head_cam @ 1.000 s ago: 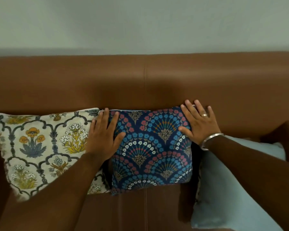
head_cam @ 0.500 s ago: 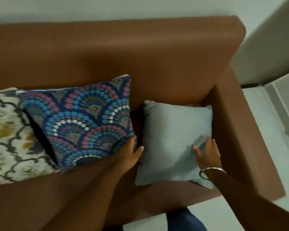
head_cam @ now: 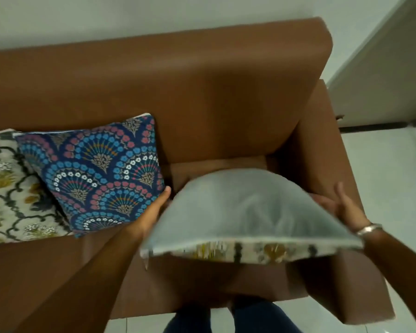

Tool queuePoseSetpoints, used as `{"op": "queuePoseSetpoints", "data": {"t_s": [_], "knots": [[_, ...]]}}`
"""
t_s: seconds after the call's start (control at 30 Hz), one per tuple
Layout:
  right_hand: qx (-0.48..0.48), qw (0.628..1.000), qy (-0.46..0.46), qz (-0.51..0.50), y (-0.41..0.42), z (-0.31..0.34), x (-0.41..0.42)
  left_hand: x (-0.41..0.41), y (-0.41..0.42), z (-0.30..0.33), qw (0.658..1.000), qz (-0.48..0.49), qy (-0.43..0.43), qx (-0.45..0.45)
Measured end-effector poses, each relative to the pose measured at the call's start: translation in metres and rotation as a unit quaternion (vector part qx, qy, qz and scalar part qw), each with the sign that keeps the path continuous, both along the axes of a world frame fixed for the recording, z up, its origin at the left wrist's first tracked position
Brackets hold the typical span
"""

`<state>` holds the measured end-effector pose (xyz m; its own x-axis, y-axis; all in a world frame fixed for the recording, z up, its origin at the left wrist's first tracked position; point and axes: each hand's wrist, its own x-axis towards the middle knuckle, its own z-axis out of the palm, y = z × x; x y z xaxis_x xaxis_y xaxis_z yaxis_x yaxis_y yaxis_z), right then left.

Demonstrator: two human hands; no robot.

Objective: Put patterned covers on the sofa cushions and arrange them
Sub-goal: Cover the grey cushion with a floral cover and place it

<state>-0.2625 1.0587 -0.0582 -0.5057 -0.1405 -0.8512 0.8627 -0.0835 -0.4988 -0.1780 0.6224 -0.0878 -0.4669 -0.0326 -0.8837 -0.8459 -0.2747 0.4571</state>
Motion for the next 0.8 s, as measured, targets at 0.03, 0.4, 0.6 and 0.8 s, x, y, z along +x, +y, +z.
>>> {"op": "queuePoseSetpoints", "data": {"t_s": [0.03,0.4,0.6,0.8], "knots": [[-0.003,0.999,0.018,-0.032,0.005,0.006,-0.004,-0.001,-0.003,0.003,1.000,-0.006,0.011,-0.019],[0.096,0.970,0.222,0.029,-0.100,-0.053,-0.059,-0.054,0.048,-0.018,0.982,0.046,0.155,-0.098],[0.149,0.934,0.314,0.087,-0.120,-0.063,-0.090,-0.072,0.043,-0.044,0.968,0.103,0.187,-0.133],[0.455,0.543,0.636,0.307,-0.126,-0.053,-0.037,-0.046,0.055,-0.038,0.709,-0.200,0.329,-0.591]]}}
